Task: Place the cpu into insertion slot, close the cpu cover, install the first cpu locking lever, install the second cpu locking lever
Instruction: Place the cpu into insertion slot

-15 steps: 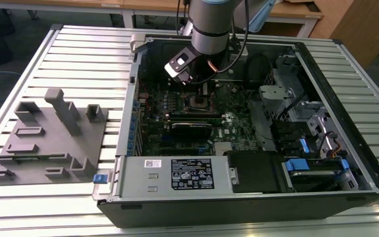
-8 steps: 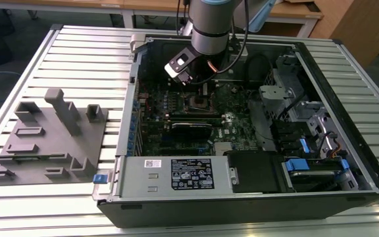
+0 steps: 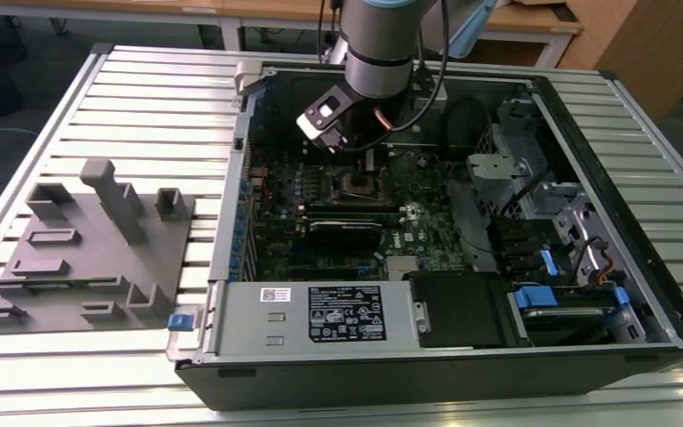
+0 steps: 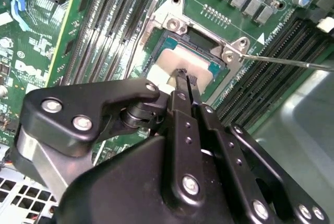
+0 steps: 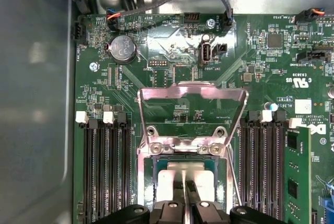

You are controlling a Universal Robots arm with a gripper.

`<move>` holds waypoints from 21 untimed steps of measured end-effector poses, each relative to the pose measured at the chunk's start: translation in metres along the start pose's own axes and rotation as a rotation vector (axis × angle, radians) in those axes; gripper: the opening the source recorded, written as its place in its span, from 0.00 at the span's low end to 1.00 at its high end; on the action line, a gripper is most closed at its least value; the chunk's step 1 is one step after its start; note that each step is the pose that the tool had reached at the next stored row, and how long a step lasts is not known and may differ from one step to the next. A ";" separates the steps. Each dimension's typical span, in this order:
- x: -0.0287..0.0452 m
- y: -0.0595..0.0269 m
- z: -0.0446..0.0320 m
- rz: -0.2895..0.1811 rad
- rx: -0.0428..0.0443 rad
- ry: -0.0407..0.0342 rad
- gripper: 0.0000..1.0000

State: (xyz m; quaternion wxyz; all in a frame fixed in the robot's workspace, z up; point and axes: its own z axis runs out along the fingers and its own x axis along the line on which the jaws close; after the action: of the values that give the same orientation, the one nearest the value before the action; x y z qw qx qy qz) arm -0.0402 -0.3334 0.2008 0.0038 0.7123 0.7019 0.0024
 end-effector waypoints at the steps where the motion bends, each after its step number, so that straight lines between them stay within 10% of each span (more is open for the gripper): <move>1: -0.0002 -0.0001 -0.0018 0.000 0.0007 -0.0012 0.16; 14: -0.0003 -0.0002 -0.0138 0.000 -0.0014 -0.0010 0.16; 17: -0.0004 -0.0007 -0.0131 0.000 -0.0267 0.0047 0.16; 21: -0.0003 -0.0010 -0.0129 0.000 -0.0313 0.0057 0.16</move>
State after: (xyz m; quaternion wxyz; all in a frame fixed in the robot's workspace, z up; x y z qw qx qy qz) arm -0.0414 -0.3337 0.2138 0.0129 0.7120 0.7019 0.0154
